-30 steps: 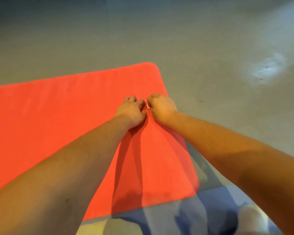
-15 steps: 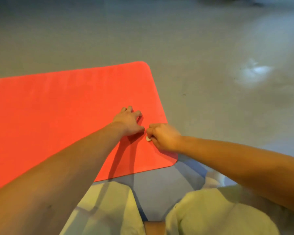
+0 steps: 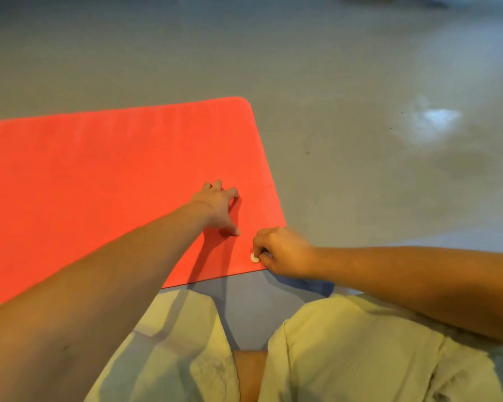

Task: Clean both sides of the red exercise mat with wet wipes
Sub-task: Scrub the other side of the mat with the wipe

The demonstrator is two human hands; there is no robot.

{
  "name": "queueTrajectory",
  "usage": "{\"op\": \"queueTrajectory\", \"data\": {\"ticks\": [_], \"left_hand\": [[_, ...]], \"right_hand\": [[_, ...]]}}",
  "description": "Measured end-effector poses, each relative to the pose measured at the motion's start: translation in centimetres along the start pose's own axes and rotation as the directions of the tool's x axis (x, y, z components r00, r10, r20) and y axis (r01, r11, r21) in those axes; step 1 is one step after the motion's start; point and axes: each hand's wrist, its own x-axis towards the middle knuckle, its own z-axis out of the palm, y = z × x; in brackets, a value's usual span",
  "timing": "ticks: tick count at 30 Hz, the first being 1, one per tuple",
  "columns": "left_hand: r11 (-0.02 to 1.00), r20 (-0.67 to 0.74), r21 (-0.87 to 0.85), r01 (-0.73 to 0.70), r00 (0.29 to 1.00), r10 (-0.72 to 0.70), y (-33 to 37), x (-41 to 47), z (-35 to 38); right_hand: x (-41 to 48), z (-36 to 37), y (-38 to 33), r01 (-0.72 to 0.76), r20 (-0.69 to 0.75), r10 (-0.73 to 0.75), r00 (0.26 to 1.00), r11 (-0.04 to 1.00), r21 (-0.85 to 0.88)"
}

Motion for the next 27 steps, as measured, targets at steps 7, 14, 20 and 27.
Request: {"op": "queueTrajectory", "data": {"ticks": [7, 14, 20, 27], "left_hand": [[0.996, -0.021, -0.064, 0.066, 0.998, -0.067, 1.6, 0.0, 0.7], [0.999, 0.070, -0.032, 0.019, 0.997, -0.016, 1.4, 1.1, 0.1], [0.999, 0.085, 0.048, -0.009, 0.996, 0.005, 1.7, 2.1, -1.7], [0.999, 0.032, 0.053, -0.008, 0.999, 0.006, 2.0, 2.8, -3.4]], "right_hand": [[4.3, -1.2, 0.9, -0.089, -0.170, 0.096, 0.981, 0.995, 0.049], [-0.4, -1.7, 0.6, 0.010, 0.119, -0.008, 0.993, 1.000, -0.020], [1.5, -2.2, 2.1, 0.032, 0.001, -0.032, 1.000, 0.999, 0.015], [4.1, -2.5, 3.1, -0.036, -0.135, 0.035, 0.990, 0.999, -0.009]]}}
